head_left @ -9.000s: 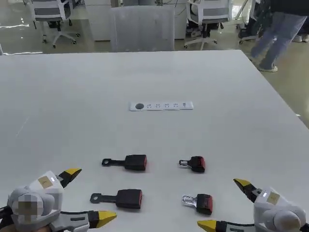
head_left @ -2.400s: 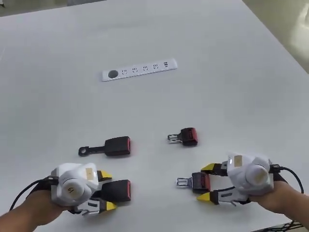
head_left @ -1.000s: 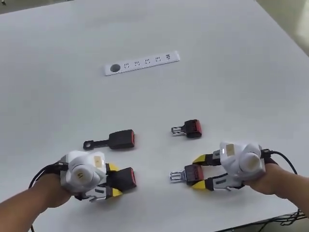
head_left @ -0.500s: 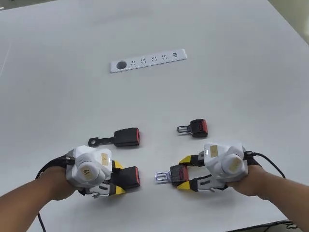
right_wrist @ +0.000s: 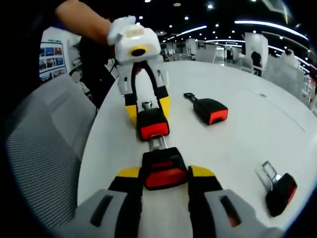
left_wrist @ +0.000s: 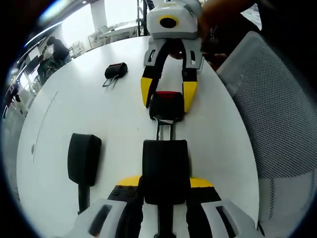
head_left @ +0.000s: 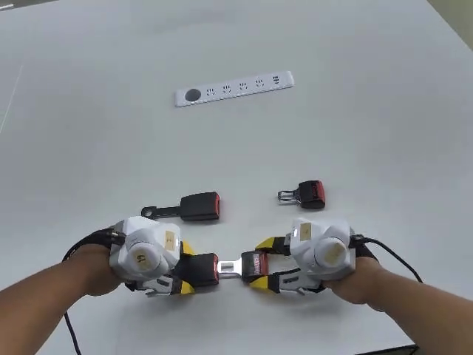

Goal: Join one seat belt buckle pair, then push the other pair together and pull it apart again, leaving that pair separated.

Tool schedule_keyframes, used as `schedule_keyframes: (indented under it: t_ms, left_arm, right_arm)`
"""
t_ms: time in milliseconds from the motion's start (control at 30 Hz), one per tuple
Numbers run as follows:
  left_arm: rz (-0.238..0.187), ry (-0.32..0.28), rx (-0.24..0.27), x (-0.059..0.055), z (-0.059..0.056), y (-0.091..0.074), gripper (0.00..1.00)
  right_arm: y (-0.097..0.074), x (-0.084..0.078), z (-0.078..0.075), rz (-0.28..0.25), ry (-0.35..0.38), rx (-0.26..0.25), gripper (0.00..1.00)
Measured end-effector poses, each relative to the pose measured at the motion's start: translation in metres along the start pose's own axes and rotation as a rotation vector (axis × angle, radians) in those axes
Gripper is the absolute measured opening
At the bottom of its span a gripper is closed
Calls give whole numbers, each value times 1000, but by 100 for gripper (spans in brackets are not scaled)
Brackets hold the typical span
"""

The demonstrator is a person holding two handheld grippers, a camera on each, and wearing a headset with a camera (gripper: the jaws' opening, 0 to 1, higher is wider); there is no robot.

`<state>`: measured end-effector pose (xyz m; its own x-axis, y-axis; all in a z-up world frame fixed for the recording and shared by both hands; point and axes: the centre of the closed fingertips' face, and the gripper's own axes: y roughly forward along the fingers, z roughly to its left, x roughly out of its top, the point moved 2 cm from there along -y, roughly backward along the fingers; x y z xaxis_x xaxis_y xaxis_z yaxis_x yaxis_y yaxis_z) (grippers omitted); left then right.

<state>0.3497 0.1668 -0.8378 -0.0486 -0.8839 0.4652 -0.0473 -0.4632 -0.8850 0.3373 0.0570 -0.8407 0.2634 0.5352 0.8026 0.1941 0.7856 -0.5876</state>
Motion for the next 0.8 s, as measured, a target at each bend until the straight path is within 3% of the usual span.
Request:
schedule_keyframes:
  t_ms: [167,267,367,800]
  left_arm:
    - [9,18,-9,0,0,0,34]
    - [24,30,-15,-1,0,-1,34]
    - [20,37,-17,0,0,0,34]
    - [40,66,-20,2,2,0,34]
  right_arm:
    - [4,3,2,5,-10,-5,35]
    - [13,7,4,39,-34,-14,35]
    - [11,5,2,13,2,-11,35]
    - [19,12,3,20,27,-20,34]
